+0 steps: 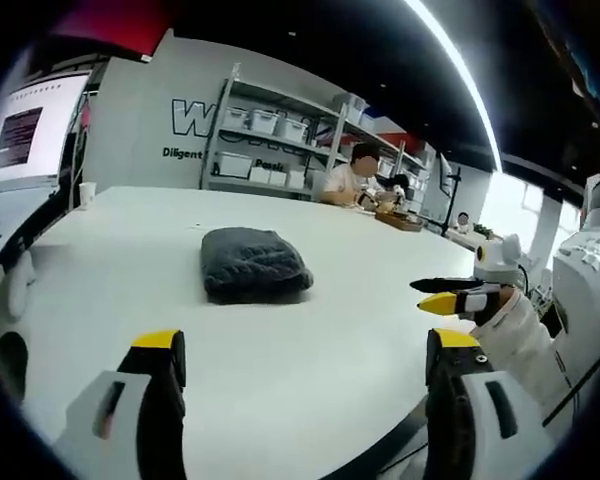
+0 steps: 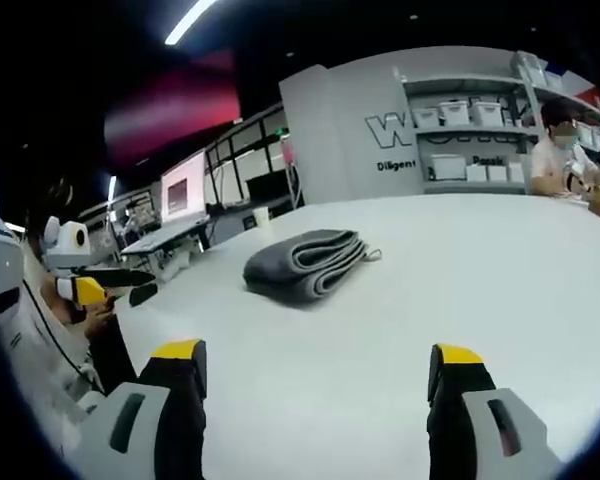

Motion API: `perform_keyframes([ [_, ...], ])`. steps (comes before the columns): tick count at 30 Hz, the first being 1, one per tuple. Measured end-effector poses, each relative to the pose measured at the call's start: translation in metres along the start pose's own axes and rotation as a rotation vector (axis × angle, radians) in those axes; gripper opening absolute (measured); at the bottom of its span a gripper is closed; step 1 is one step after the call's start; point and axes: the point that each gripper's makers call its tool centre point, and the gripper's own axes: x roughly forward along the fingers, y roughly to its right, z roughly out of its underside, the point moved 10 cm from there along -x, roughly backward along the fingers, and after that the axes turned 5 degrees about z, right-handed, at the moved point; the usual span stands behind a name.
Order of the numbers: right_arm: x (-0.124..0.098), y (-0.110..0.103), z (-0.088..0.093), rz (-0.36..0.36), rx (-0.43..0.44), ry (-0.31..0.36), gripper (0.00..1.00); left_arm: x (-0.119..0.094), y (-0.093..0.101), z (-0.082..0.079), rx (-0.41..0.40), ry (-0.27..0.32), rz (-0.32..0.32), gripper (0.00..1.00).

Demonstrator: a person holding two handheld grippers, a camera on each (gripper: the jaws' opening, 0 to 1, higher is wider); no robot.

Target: Open the folded towel by lifting each exposed corner and separating the folded layers until the towel lies flat within the target outline without major curled edges

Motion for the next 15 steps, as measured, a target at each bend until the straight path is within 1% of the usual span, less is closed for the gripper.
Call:
perform_keyframes([
  [3,0.005,-0.001,-0.005,-0.009,-0.008,0.001,0.89,-0.001,0.000,0.000,-0.003,0.005,-0.005,0.99],
  [7,0.009,-0.002,-0.011,-0.019,-0.026,0.001,0.88,-0.003,-0.001,0.001,-0.005,-0.003,-0.007,0.99],
  [10,0.014,-0.002,-0.022,-0.019,-0.055,0.014,0.87,-0.003,-0.001,0.001,-0.004,0.000,-0.005,0.98],
  [15,0.025,-0.002,-0.033,-0.024,-0.083,0.020,0.86,-0.005,-0.001,0.001,-0.003,0.001,-0.006,0.98],
])
